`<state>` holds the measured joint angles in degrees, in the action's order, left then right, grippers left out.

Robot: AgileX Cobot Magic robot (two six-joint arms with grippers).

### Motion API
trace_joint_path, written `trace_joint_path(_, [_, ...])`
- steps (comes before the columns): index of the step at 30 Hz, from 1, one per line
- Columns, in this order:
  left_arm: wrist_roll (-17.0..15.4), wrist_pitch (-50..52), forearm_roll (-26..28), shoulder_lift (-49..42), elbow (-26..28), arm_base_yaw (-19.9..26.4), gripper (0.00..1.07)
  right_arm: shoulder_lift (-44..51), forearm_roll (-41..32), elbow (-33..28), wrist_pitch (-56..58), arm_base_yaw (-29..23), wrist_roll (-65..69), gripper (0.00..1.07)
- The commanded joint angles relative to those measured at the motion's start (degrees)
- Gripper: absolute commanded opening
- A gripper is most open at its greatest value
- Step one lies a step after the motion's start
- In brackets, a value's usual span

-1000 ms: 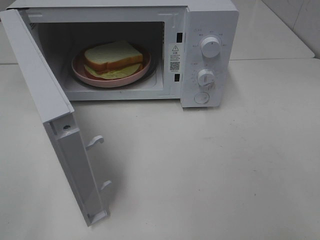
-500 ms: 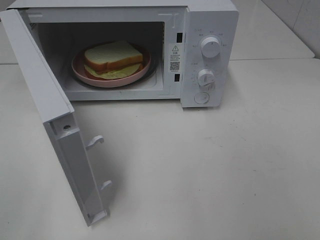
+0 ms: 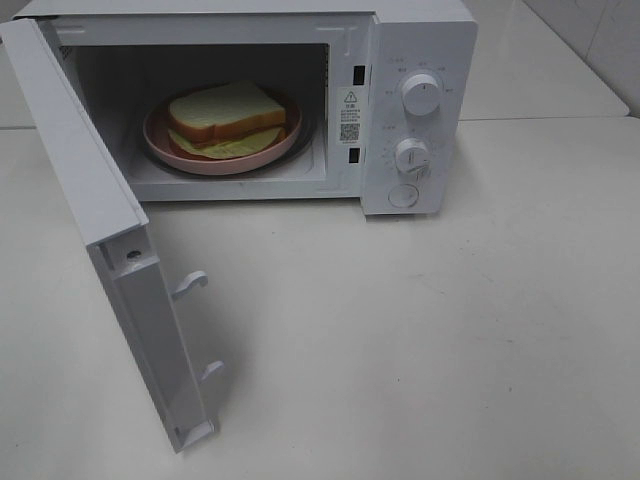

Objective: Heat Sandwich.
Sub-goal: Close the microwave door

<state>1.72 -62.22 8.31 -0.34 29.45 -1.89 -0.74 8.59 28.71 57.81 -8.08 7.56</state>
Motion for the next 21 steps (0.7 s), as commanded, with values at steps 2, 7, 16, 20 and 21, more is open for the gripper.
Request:
trace_joint_path(2, [0.11, 0.8, 0.23, -0.86, 0.0, 0.29, 0.98, 2.58, -0.23, -0.06, -0.8, 3.38, -0.92, 0.76])
trace_joint_path(7, [0.11, 0.8, 0.29, -0.63, 0.0, 0.29, 0.98, 2.58, -0.17, -0.06, -0.8, 3.27, -0.69, 0.76])
trace_joint_path(16, [0.11, 0.8, 0.29, -0.63, 0.0, 0.29, 0.98, 2.52, -0.17, -0.06, -0.8, 3.27, -0.69, 0.76])
trace_joint_path(20, [0.11, 0.8, 0.29, -0.63, 0.0, 0.29, 0.98, 2.52, -0.17, -0.06, -0.8, 3.27, -0.69, 0.76])
trace_joint_path(21, [0.11, 0.8, 0.29, -0.63, 0.0, 0.29, 0.98, 2.52, -0.17, -0.06, -0.8, 3.27, -0.69, 0.76])
